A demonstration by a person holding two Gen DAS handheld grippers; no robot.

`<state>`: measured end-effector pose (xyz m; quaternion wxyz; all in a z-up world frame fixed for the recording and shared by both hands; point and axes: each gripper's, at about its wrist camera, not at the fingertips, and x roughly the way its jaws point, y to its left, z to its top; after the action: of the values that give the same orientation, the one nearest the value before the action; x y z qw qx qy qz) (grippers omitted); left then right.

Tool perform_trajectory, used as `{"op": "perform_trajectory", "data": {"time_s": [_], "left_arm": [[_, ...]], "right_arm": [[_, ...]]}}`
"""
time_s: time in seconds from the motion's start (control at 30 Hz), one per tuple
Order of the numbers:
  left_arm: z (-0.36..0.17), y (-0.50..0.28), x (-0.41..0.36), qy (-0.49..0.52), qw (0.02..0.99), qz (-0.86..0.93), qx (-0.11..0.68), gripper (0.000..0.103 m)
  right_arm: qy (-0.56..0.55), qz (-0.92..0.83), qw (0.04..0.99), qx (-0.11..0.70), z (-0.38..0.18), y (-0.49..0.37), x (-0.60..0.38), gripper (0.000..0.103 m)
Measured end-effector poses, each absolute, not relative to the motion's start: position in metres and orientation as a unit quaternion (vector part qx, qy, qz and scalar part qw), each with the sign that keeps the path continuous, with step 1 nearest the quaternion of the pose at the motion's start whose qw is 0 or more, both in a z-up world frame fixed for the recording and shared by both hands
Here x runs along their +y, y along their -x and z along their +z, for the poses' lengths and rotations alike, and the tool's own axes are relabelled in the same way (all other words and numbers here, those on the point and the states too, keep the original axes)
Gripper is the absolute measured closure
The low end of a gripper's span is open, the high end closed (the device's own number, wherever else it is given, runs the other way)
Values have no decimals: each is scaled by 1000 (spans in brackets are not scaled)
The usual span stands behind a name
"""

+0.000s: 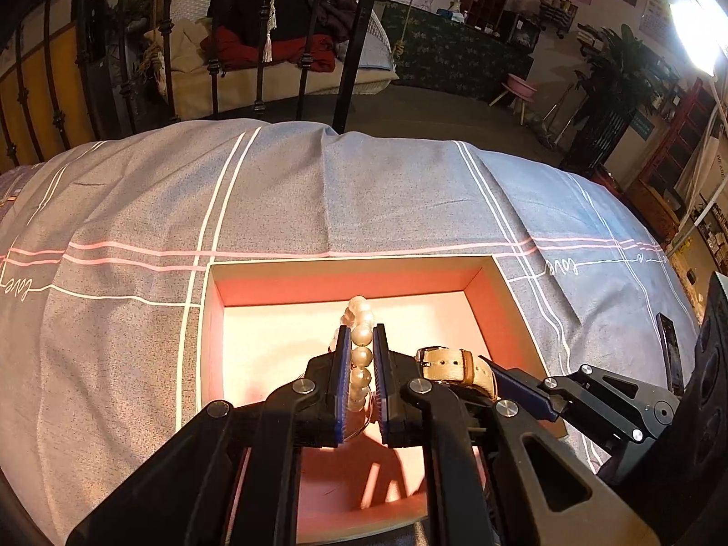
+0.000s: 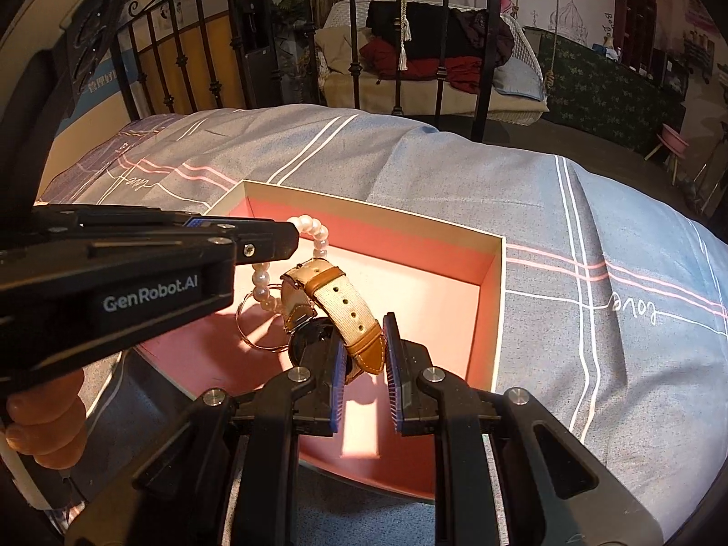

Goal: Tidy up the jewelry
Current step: 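Carry the pearl bracelet into the box with the left tool while the right carries the watch, then open both tools to drop the bracelet and watch, then withdraw from the box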

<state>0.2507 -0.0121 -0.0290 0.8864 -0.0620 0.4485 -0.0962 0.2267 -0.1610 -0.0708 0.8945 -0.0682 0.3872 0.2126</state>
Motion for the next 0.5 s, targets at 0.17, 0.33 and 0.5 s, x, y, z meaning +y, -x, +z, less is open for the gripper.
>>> {"op": "perform_trajectory", "data": {"time_s": [0.17, 0.33, 0.5], "left_arm": [[-33, -254, -12, 64, 882, -90, 458, 94], [-34, -255, -14, 61, 880, -88, 462, 94], [-32, -254, -11, 64, 881, -84, 462, 94]], "right_arm": [[77, 216, 894, 385, -71, -224, -160, 86], [86, 219, 893, 384, -69, -222, -157, 86], [95, 220, 892, 385, -68, -218, -154, 86]]}}
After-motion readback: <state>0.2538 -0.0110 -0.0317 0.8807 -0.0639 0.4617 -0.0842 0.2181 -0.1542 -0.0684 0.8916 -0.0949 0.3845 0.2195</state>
